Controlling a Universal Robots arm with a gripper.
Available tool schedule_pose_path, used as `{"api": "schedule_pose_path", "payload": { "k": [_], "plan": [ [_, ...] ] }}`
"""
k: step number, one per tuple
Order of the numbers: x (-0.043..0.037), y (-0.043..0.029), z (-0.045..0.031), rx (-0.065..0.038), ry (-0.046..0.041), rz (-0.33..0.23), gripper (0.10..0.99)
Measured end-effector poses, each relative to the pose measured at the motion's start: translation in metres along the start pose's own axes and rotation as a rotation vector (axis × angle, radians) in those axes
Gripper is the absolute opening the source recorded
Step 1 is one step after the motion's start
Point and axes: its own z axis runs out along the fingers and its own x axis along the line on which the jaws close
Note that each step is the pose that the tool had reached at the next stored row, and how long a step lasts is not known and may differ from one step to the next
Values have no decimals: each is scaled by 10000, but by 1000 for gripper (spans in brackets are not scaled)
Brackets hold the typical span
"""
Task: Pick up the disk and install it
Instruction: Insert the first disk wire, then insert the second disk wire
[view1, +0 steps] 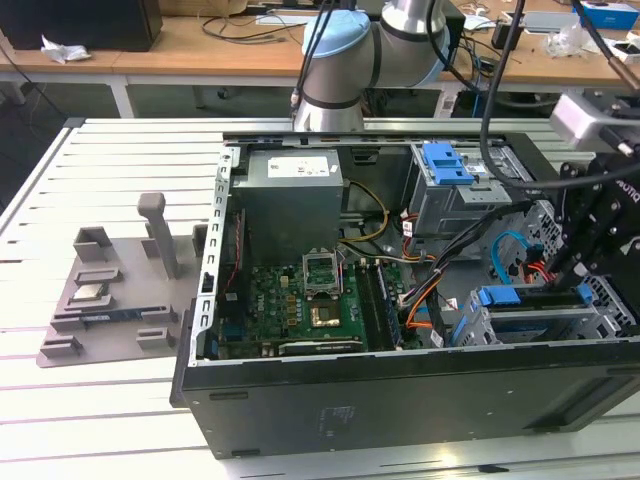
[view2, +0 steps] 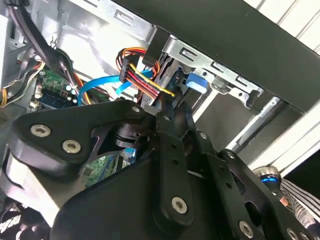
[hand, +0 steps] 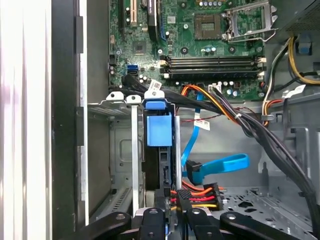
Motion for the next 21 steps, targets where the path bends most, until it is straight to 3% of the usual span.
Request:
{"api": "schedule_pose_path", "payload": {
  "k": [2, 3, 8, 16, 18, 19, 21],
  "plan": [
    [-13, 3, -71, 1, 15, 0, 227],
    [-17, 5, -110, 1, 18, 0, 106],
    [-25, 13, -248, 1, 25, 0, 106],
    [-24, 14, -268, 1, 25, 0, 106],
    [-24, 14, -269, 1, 25, 0, 235],
    [-25, 14, -270, 1, 25, -1, 361],
    [-45, 31, -267, 1, 27, -5, 361]
  ]
}}
